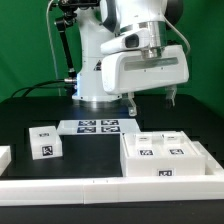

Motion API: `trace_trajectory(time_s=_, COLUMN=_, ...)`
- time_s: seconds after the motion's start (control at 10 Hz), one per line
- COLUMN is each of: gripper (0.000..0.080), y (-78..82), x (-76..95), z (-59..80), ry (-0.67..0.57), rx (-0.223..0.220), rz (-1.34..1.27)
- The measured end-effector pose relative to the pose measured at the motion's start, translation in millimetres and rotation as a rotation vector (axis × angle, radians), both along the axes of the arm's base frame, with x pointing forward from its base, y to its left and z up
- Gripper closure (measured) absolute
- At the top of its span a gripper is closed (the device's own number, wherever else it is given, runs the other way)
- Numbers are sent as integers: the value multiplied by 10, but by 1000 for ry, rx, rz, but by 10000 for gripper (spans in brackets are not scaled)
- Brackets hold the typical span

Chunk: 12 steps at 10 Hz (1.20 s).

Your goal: Assemble cabinet

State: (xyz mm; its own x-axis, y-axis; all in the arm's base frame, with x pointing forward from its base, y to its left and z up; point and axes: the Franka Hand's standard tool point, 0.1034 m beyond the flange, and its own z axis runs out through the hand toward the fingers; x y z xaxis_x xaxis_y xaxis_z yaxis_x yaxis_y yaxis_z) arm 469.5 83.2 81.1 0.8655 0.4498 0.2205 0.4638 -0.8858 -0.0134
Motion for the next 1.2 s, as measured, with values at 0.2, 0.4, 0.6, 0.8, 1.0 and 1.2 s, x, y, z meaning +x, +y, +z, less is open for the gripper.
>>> trace_trajectory(time_s=0.2, gripper=3, y=10, x=-11, z=-9, ry=22, rx=29, rz=-130)
trace_trajectory(time_s=0.4, gripper=3, y=22, x=-55, z=-76, ry=68, rx=50, rz=-316)
trace_trajectory(time_s=0.6, gripper=3, y=-36, x=-93, z=-217, ry=83, rx=45, rz=-385)
trace_trajectory(time_s=0.8, gripper=3, y=-135, x=-57, z=-296, ry=80, rx=38, rz=-369)
trace_trajectory(time_s=1.0, gripper=3, y=-117, x=-30, z=-339, ry=76, rx=42, rz=-367)
trace_trajectory(time_s=1.2, gripper=3, y=-116, x=-35, z=-342, ry=77, rx=40, rz=-357)
